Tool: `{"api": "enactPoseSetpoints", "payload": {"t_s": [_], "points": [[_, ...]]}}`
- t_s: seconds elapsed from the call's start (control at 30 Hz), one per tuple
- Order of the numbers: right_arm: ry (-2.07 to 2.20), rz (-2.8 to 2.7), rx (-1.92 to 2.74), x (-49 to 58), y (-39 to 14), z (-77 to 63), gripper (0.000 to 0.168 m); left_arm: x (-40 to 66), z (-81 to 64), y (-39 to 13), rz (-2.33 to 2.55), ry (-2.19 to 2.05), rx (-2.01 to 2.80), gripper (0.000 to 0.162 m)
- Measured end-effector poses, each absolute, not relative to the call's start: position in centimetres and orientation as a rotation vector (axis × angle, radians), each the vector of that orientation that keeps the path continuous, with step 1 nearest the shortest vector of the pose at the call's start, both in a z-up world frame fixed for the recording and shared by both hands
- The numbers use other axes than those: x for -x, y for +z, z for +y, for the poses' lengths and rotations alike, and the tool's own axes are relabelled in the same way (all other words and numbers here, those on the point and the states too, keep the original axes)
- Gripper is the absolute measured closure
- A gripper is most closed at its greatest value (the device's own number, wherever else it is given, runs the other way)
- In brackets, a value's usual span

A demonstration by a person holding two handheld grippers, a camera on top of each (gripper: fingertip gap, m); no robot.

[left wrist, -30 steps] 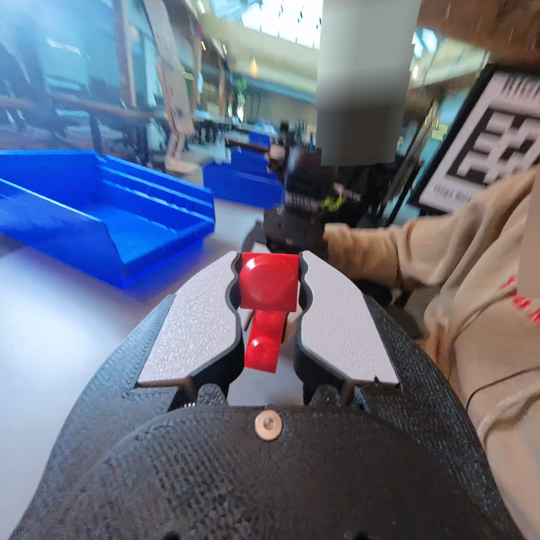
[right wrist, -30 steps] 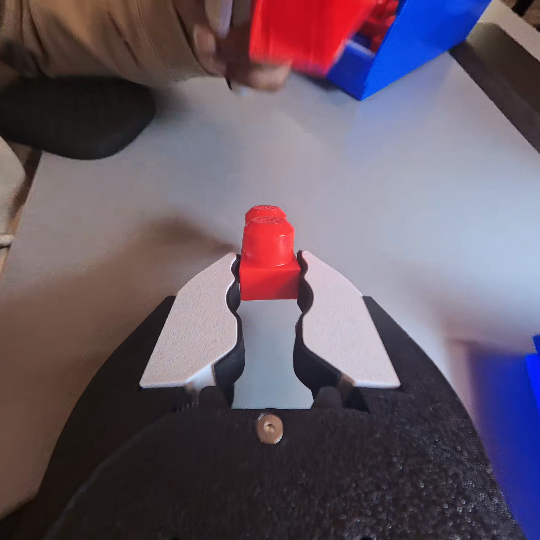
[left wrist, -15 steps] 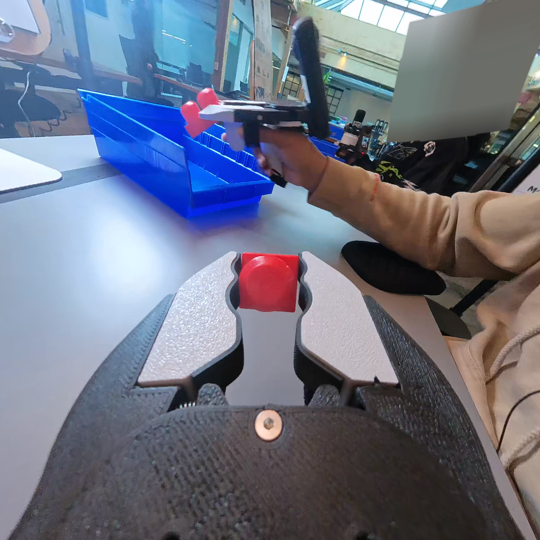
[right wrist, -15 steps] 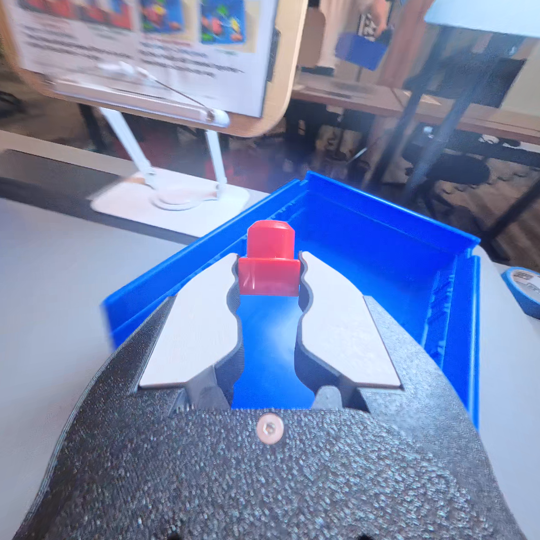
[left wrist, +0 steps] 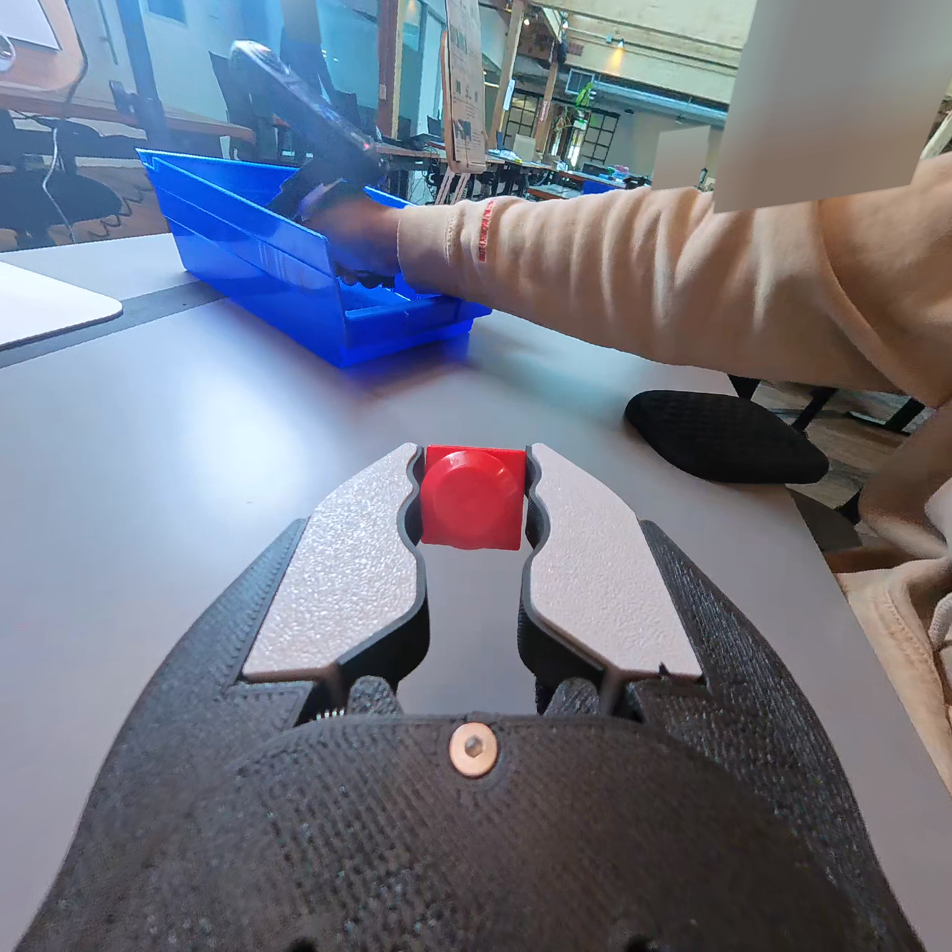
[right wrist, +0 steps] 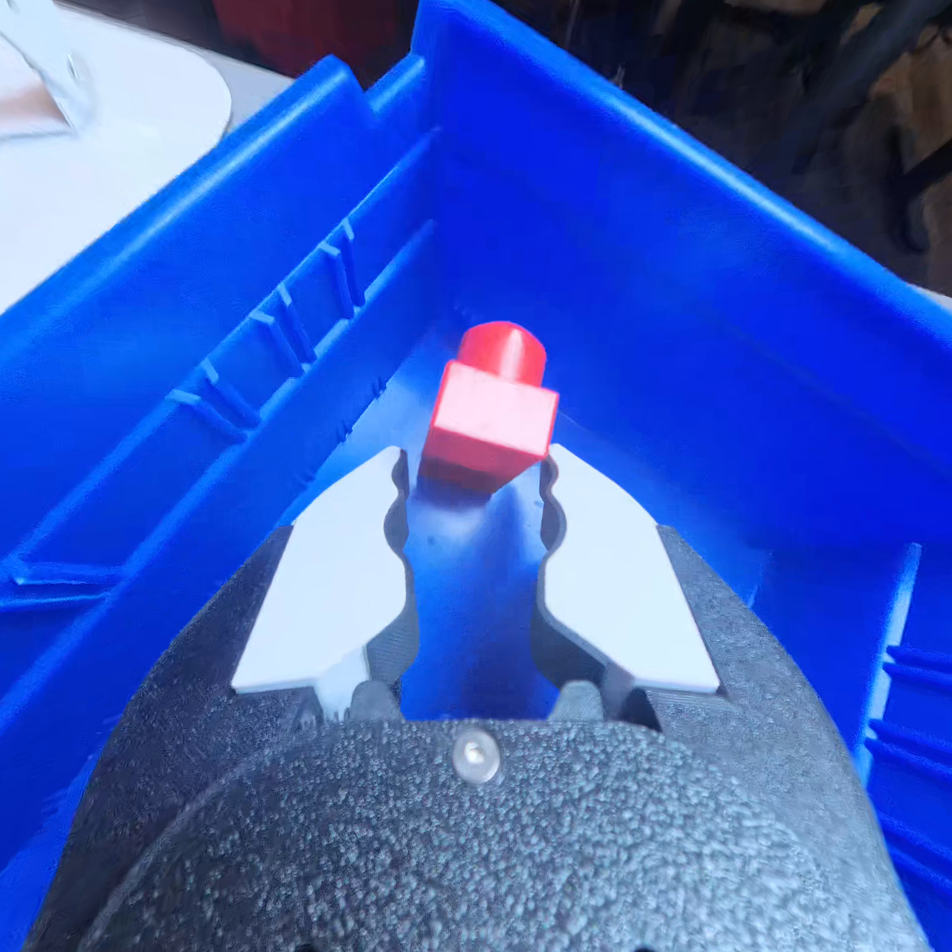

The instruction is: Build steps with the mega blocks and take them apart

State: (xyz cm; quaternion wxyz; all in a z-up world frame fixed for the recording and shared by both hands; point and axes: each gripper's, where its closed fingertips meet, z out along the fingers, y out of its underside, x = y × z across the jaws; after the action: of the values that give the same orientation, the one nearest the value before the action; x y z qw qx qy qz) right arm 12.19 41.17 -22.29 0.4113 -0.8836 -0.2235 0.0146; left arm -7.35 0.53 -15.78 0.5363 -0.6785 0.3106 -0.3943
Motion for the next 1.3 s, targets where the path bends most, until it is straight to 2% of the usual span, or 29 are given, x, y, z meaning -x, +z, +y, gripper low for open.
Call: {"api": "enactPoseSetpoints", "payload": {"t_s": [0.1, 0.23, 0.4, 0.47, 0.57, 0.7, 0.77, 0.8, 0.83, 0.97, 1.03, 1.1, 1.3], "points": [[-0.045, -0.605, 2.203, -12.3, -21.2, 40.1, 0.111, 7.1, 0.5, -16.3, 0.76, -0.928, 1.63, 0.125], [0.061, -0.652, 1.936, -9.4, -14.0, 36.2, 0.11, 7.3, 0.7, -16.4, 0.754, -0.906, 1.634, 0.125], [0.556, -1.012, 1.694, -1.5, -8.9, 21.3, 0.117, 7.3, 0.8, -16.7, 0.769, -0.878, 1.647, 0.125], [0.788, -1.259, 1.61, 1.5, -9.1, 13.0, 0.118, 6.9, 0.6, -17.0, 0.805, -0.857, 1.656, 0.125], [0.924, -1.589, 1.472, 3.6, -11.6, 3.6, 0.116, 6.1, -0.2, -16.8, 0.868, -0.829, 1.63, 0.125], [1.008, -1.748, 1.426, 5.0, -15.5, -1.4, 0.111, 5.5, -1.6, -14.8, 0.878, -0.904, 1.521, 0.125], [1.083, -1.725, 1.41, 5.9, -15.9, -2.3, 0.117, 5.4, -2.2, -14.1, 0.887, -0.933, 1.482, 0.125], [1.097, -1.722, 1.392, 6.2, -16.0, -2.6, 0.129, 5.3, -2.3, -14.0, 0.895, -0.935, 1.472, 0.125], [1.089, -1.727, 1.369, 6.3, -16.0, -2.8, 0.133, 5.2, -2.5, -14.0, 0.907, -0.932, 1.469, 0.125], [1.078, -1.721, 1.353, 5.8, -15.6, -2.4, 0.133, 5.2, -2.4, -14.1, 0.898, -0.949, 1.465, 0.125], [1.014, -1.693, 1.387, 5.0, -15.5, -0.8, 0.133, 5.8, -1.6, -13.9, 0.847, -0.924, 1.464, 0.117], [0.949, -1.58, 1.444, 3.6, -14.7, 2.2, 0.133, 6.7, -0.6, -13.6, 0.771, -0.918, 1.477, 0.115], [0.522, -0.934, 1.723, -6.6, -12.7, 17.2, 0.133, 7.2, 0.0, -14.2, 0.73, -0.932, 1.52, 0.124]]}}
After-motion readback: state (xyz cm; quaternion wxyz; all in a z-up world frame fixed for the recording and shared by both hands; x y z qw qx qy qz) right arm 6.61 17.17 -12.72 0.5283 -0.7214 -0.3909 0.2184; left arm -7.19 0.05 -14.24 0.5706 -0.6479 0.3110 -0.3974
